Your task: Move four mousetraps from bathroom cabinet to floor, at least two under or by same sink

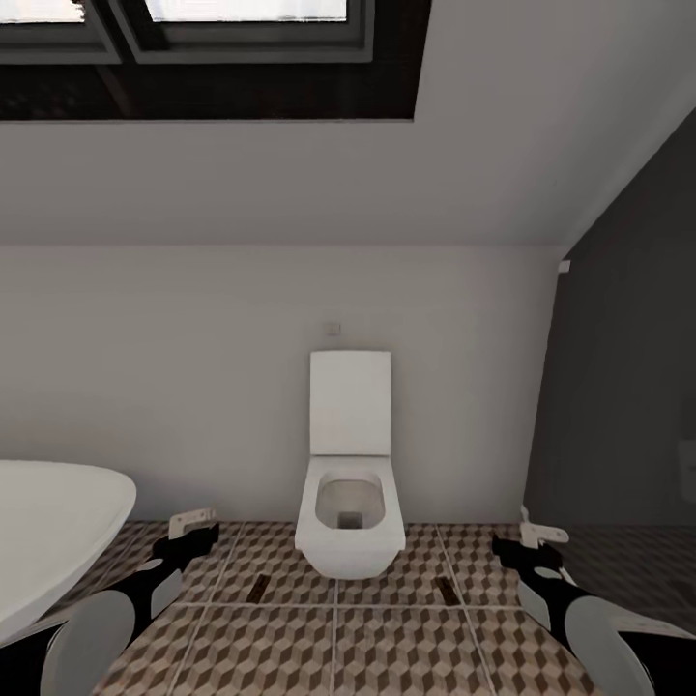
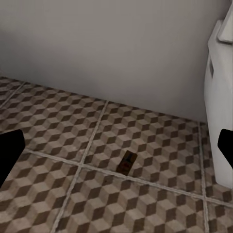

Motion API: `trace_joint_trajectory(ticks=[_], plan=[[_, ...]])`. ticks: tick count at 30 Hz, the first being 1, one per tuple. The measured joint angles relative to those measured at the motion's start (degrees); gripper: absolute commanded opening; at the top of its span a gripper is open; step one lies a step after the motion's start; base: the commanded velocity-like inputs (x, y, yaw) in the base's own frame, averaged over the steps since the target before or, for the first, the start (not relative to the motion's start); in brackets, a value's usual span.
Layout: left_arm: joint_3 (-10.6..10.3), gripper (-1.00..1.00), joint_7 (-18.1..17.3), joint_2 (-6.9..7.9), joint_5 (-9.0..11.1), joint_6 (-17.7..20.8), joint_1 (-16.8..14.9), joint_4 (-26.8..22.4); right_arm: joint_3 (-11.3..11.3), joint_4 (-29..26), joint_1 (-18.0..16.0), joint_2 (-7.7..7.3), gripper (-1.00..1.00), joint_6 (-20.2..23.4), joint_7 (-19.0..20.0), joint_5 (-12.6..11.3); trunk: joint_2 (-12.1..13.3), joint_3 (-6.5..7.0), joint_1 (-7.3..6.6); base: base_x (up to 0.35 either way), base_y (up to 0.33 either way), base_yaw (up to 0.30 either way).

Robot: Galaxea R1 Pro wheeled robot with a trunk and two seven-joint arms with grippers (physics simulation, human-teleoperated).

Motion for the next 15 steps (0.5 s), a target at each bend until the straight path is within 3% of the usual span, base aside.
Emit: trace_joint_trajectory(ticks=[15], plan=[[0.0,1.0,0.0,0.25,0.0,2.3,0.0,0.0,0.0,0.0,3.7,0.03,1.0,0.3,0.0,0.0,6.0,2.69,-3.3,0.0,0.0,0.0]])
